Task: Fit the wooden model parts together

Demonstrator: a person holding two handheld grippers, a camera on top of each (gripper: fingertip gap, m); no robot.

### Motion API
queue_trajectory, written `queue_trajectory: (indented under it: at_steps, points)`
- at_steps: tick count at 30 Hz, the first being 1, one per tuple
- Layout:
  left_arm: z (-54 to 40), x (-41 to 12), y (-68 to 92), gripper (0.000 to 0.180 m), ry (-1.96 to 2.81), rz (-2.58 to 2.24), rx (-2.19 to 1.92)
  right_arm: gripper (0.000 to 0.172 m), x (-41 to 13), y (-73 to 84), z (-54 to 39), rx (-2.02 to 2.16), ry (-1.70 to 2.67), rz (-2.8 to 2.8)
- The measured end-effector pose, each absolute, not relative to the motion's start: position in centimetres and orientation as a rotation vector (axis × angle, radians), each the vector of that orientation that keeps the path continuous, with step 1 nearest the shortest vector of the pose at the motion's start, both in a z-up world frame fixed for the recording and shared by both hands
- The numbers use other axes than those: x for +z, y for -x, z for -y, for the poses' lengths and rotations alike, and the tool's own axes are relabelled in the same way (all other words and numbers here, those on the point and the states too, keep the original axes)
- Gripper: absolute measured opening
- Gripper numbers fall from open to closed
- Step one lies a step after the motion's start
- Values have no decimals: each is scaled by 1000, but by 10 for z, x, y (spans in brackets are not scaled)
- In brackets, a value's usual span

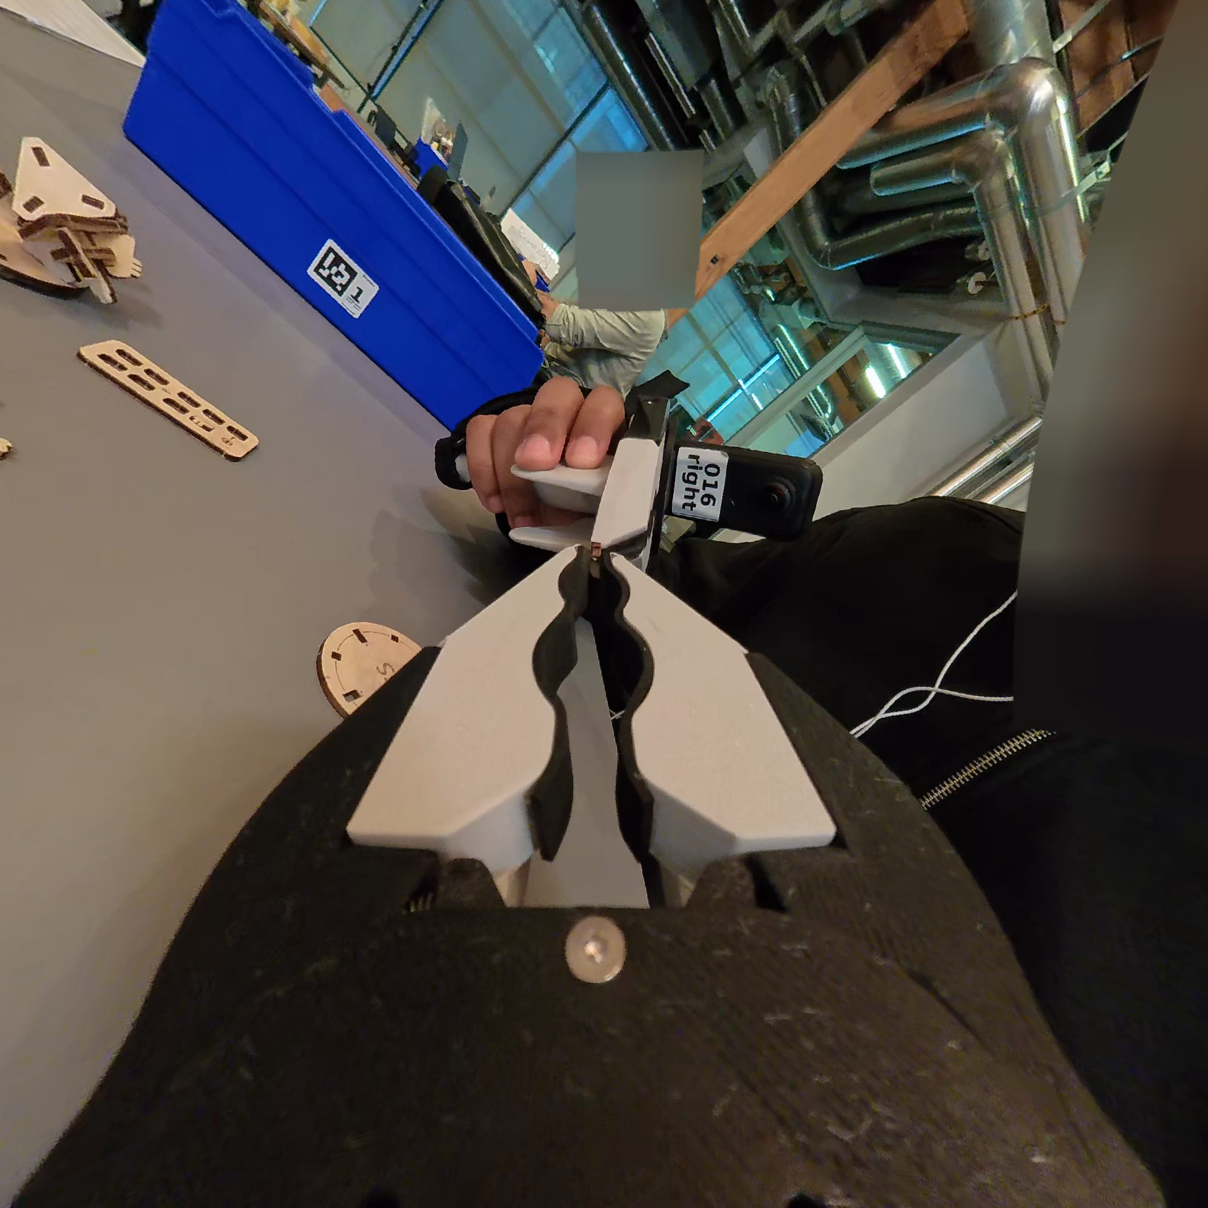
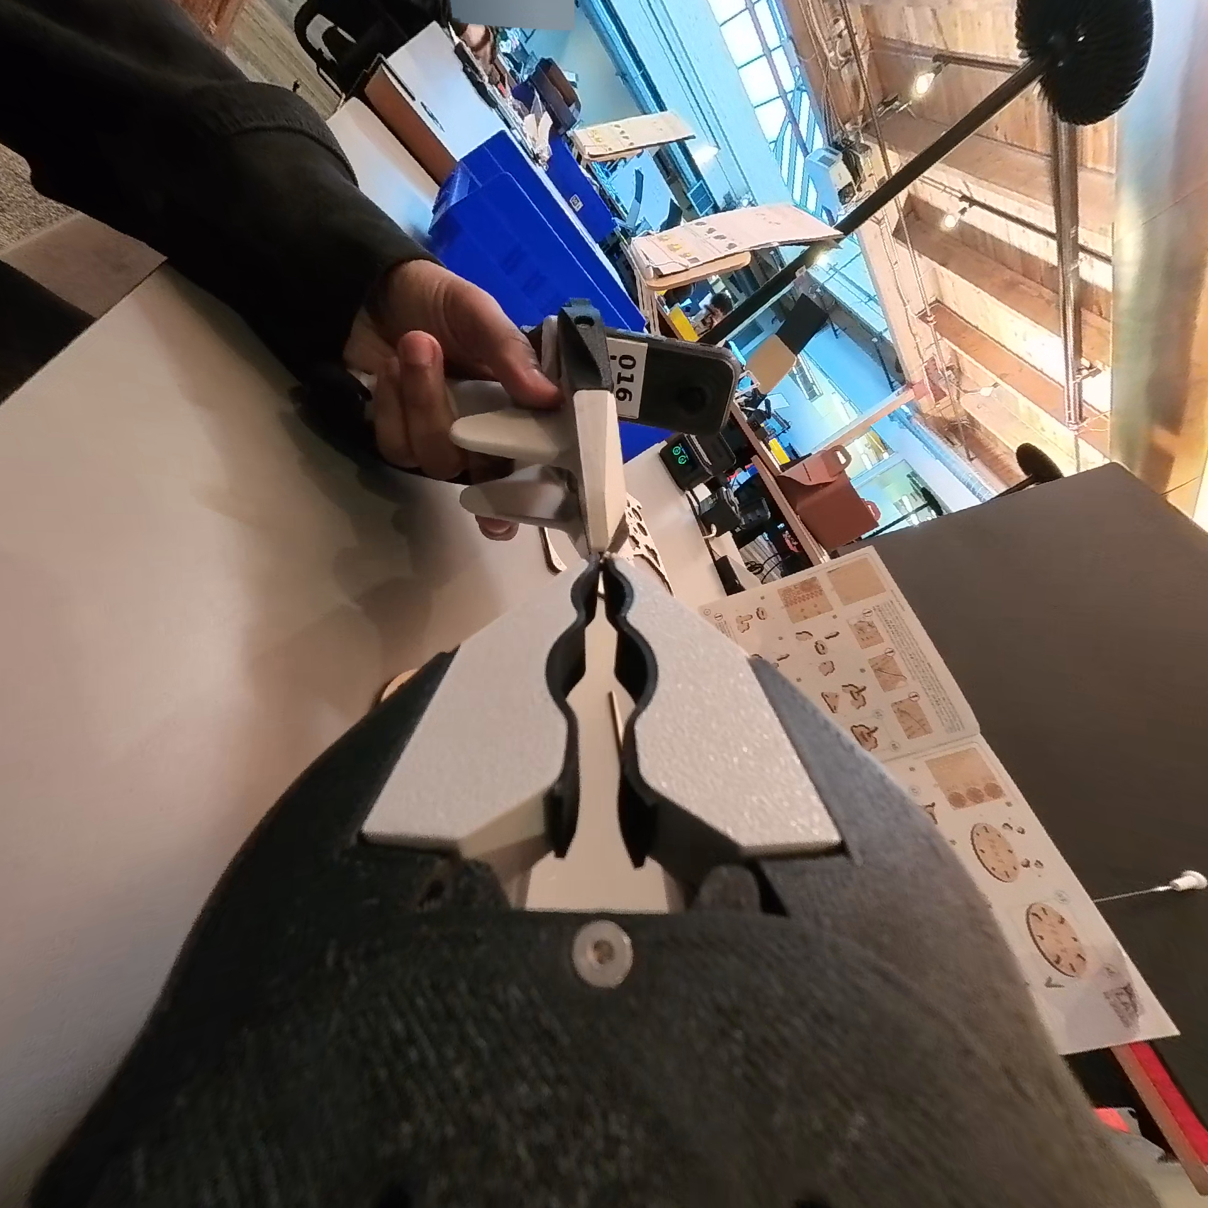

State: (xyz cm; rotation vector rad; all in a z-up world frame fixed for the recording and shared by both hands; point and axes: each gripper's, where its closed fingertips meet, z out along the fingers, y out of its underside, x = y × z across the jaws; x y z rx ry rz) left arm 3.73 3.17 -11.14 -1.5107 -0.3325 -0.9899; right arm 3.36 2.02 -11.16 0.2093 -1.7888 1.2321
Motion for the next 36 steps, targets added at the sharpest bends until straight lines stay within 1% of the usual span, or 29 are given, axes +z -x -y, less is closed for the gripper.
queue_trajectory:
  at_steps: [10,16,20,36]
  points:
    - [-32,-114,-38,0,1533,323,-972,0,-121,-41,-14,1270,-240,1861]
    - [-32,-122,-40,0,1588,315,-960,10,-116,-44,-22,1390,-187,1908]
    - [-31,-128,-48,0,1629,291,-1001,12,-131,-47,-24,1371,-204,2013]
    - [-34,-139,-56,0,1711,285,-1022,6,-139,-52,-21,1300,-294,2011]
